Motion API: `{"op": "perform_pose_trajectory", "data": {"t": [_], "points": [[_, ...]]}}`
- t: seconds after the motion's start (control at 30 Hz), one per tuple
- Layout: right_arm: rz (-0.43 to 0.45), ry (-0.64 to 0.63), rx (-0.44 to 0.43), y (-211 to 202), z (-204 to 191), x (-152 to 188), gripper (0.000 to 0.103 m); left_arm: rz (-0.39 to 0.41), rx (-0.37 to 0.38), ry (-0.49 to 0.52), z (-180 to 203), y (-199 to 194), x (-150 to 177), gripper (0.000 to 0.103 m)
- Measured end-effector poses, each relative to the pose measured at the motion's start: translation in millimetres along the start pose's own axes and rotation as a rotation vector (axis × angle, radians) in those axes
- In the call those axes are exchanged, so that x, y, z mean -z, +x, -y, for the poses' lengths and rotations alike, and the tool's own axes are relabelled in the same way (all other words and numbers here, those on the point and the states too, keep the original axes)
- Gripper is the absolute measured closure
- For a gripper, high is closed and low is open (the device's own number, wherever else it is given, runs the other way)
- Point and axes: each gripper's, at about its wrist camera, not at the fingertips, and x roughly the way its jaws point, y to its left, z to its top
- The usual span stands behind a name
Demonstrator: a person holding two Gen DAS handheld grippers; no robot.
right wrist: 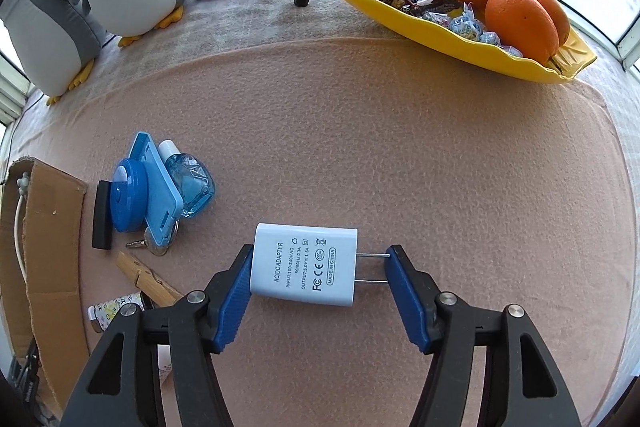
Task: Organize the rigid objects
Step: 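Carry the white adapter with the right gripper and release it into the box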
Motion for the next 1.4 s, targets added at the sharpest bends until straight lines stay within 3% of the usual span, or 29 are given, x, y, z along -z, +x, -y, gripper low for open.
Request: {"op": "perform_pose_trajectory", "data": {"t": [0.33, 0.73, 1.4], "points": [[0.088, -0.112, -0.001, -41.2, -23.1, 19.4, 0.042, 0.0, 0.0, 0.0, 0.2, 0.1, 0.1, 0.058], [0.187, -0.334, -0.09, -96.6, -106.2, 55.3, 0.042, 0.0, -0.001, 0.0, -0.2, -0.6, -0.3, 0.058], [0.221, -0.539, -0.203, -113.0, -216.9, 89.3, 0.042, 0.002, -0.001, 0.001, -1.6, -1.5, -0.5, 0.058]]}}
